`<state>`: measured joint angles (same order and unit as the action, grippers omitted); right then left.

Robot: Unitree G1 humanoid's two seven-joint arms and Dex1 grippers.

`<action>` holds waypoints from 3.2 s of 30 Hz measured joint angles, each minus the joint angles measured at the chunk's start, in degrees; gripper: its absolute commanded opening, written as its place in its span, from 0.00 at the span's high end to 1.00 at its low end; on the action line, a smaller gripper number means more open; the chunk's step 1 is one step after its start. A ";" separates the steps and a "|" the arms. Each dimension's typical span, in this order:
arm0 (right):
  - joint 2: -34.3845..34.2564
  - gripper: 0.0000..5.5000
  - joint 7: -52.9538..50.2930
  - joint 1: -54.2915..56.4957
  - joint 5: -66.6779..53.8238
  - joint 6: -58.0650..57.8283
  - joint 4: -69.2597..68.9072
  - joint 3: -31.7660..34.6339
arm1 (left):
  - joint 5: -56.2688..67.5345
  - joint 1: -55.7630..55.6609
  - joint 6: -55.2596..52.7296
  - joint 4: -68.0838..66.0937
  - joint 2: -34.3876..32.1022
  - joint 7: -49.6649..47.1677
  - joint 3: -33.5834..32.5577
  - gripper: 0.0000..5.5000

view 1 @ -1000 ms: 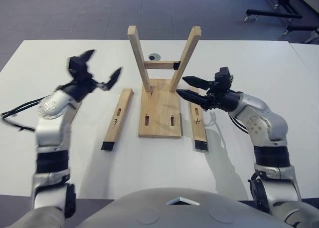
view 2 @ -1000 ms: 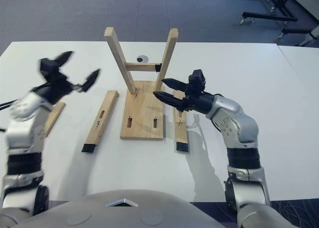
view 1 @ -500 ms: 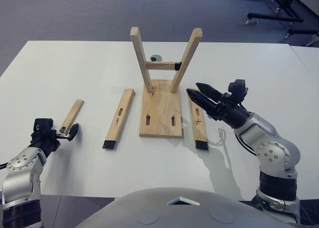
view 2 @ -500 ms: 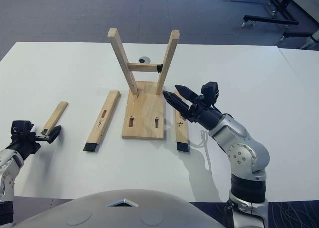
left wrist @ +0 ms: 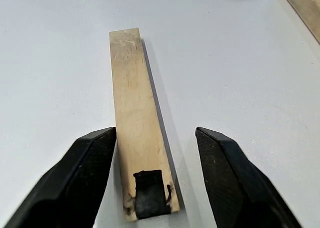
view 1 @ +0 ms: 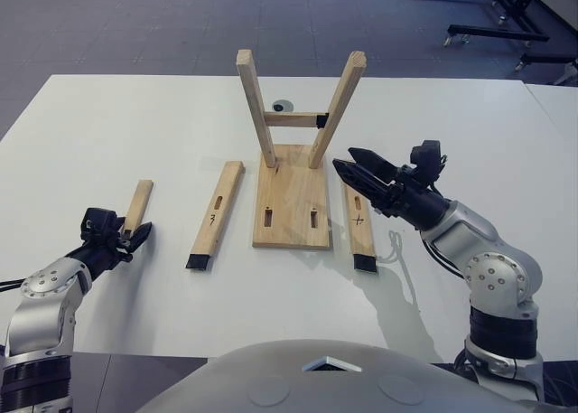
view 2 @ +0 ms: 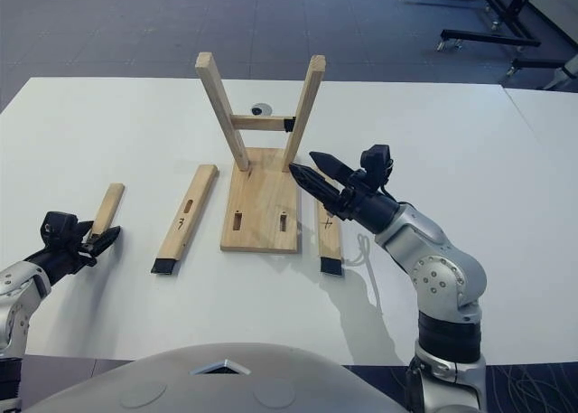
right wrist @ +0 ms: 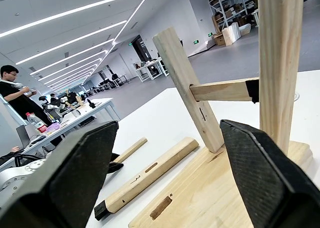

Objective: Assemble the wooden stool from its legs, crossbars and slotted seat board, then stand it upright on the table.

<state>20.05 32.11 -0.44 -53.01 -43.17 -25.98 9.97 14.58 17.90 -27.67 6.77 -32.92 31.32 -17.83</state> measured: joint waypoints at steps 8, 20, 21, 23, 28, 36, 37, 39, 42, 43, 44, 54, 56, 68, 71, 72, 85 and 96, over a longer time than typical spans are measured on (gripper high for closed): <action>0.16 0.32 0.16 -0.08 -1.27 0.03 0.38 -0.08 | -0.13 -1.18 1.15 0.25 0.75 -1.02 2.10 0.77; -2.32 0.32 -2.44 6.71 -9.01 -1.71 1.99 -1.00 | 1.52 -11.67 19.16 11.80 9.54 -5.47 3.53 0.77; -3.57 0.32 -3.76 8.02 -11.28 -2.16 2.01 -1.19 | 0.13 -13.35 21.25 14.10 9.35 -5.32 4.73 0.77; -6.00 0.32 -6.82 10.54 -15.39 -2.69 2.23 -1.37 | -2.65 -16.07 23.93 16.93 8.58 -4.35 8.31 0.77; -11.93 0.32 -13.83 14.85 -20.28 -2.67 3.89 -2.94 | -1.60 -18.11 25.96 17.22 8.70 0.90 15.26 0.77; -14.53 0.32 -13.19 16.99 -16.71 -1.01 5.76 -7.61 | 2.77 -19.83 26.54 17.35 9.89 5.29 19.75 0.77; -14.66 0.32 -13.07 17.33 -16.69 -0.72 6.06 -7.62 | 2.87 -20.17 26.61 17.38 9.91 5.70 20.02 0.77; -15.32 0.32 -13.01 18.11 -16.67 -0.06 6.46 -7.61 | 2.88 -20.26 26.62 17.38 9.92 6.19 20.63 0.77; -16.21 0.41 -12.97 18.58 -15.41 1.16 6.88 -8.00 | 2.63 -20.27 26.82 17.37 9.91 6.73 21.94 0.77; -16.51 0.44 -13.01 18.70 -14.48 2.19 7.32 -7.99 | 2.55 -20.27 26.98 17.36 9.94 6.67 21.97 0.77; -16.82 0.48 -13.01 18.85 -14.10 2.91 7.58 -7.83 | 2.46 -20.28 27.07 17.33 9.94 6.64 21.95 0.77; -17.54 0.79 -11.93 19.07 -13.74 3.73 7.58 -7.38 | 1.82 -20.28 28.98 16.87 9.87 6.52 21.57 0.77; -17.60 0.85 -12.37 19.07 -13.31 3.84 7.80 -7.34 | 1.82 -20.28 29.21 16.87 9.96 6.04 21.37 0.77; -17.08 0.92 -12.43 19.08 -12.73 4.02 8.34 -7.04 | 1.00 -20.26 29.03 16.48 10.85 4.55 22.20 0.69; -17.02 0.93 -12.47 19.15 -12.20 5.07 8.32 -6.15 | 0.90 -20.23 27.28 14.99 11.95 2.19 21.88 0.60; -16.94 0.93 -13.16 19.20 -12.23 5.29 7.76 -5.40 | 0.81 -20.23 26.85 14.71 12.33 1.51 21.29 0.56; -5.77 0.93 -37.13 6.13 -10.73 3.17 -11.58 3.82 | -0.45 -6.78 21.79 20.28 15.31 -13.44 8.32 0.50; -3.01 0.93 -44.00 -8.29 -0.22 0.72 -19.96 -1.48 | -0.07 -10.87 14.99 24.24 16.48 -19.43 5.58 0.50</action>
<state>17.04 -11.89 -8.73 -53.23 -42.45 -45.95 8.49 14.52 7.03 -12.69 31.01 -16.45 11.89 -12.25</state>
